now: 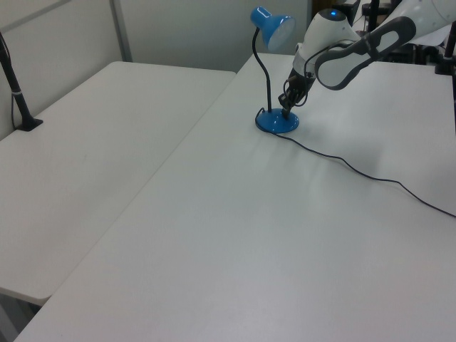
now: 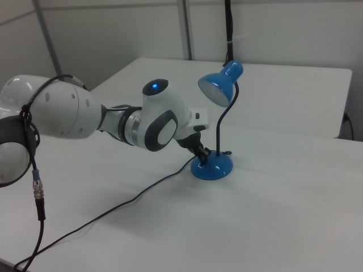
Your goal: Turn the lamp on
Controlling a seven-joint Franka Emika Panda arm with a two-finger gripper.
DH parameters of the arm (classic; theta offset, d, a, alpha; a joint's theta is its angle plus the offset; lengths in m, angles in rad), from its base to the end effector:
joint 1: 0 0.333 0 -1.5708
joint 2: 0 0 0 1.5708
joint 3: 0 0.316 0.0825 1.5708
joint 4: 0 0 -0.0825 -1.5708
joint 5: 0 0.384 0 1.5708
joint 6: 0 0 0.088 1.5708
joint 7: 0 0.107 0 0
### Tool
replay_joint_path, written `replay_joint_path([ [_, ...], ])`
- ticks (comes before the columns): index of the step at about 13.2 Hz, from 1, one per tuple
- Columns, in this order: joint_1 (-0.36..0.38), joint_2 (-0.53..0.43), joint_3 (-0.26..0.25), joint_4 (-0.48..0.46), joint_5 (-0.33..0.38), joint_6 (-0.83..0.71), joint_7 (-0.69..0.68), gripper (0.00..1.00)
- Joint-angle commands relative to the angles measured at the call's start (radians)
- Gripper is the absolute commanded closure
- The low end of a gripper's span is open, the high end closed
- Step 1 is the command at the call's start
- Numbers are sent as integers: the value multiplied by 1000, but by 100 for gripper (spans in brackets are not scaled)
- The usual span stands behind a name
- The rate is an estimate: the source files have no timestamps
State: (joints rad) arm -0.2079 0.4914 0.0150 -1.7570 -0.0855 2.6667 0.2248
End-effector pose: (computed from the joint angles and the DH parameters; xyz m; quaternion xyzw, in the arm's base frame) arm 0.6839 -0.1323 0.3342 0.9627 -0.1718 0.2079 0.0204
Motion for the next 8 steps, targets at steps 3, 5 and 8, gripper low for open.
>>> replay_joint_path([
  [3,-8,62,3,27,-51,38,18,100],
  [5,-10,64,3,27,-53,42,16,100],
  [8,-19,-6,3,22,-51,18,8,100],
])
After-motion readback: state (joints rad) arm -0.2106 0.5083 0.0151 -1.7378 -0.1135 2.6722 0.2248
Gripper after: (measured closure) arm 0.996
